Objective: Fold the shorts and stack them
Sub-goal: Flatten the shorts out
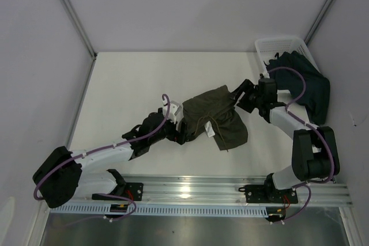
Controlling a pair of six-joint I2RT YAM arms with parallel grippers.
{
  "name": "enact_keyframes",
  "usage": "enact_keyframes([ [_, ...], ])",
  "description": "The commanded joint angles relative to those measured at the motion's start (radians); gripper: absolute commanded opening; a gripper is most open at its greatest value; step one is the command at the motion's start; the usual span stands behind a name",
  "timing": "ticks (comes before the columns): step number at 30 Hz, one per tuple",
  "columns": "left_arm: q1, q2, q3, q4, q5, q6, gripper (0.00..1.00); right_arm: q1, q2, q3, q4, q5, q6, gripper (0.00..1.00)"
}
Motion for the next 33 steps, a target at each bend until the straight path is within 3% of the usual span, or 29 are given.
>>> enact_keyframes([
  [1, -0.003, 0.004, 0.071, -0.037, -0.044, 0.025, 0.99, -0.004, 0.018, -0.030, 0.118, 0.014, -0.009, 0.75],
  [7, -0.018, 0.026, 0.131, -0.141, -0.085, 0.032, 0.99, -0.005, 0.044, -0.093, 0.196, 0.036, 0.011, 0.76],
  [15, -0.052, 0.024, 0.140, -0.148, -0.122, 0.052, 0.99, -0.002, 0.130, -0.145, 0.420, -0.041, 0.057, 0.77],
  [21, -0.073, 0.064, 0.181, -0.207, -0.146, 0.048, 0.99, 0.018, 0.161, -0.133, 0.479, -0.035, 0.048, 0.73],
  [22, -0.075, 0.078, 0.195, -0.220, -0.157, 0.041, 0.99, 0.018, 0.172, -0.133, 0.483, -0.035, 0.047, 0.71],
  [29, -0.096, 0.126, 0.273, -0.332, -0.200, 0.049, 0.99, 0.029, 0.155, -0.130, 0.473, -0.021, 0.037, 0.03],
  [33, -0.122, 0.173, 0.303, -0.347, -0.223, 0.078, 0.99, 0.030, 0.132, -0.131, 0.450, 0.000, 0.021, 0.00],
])
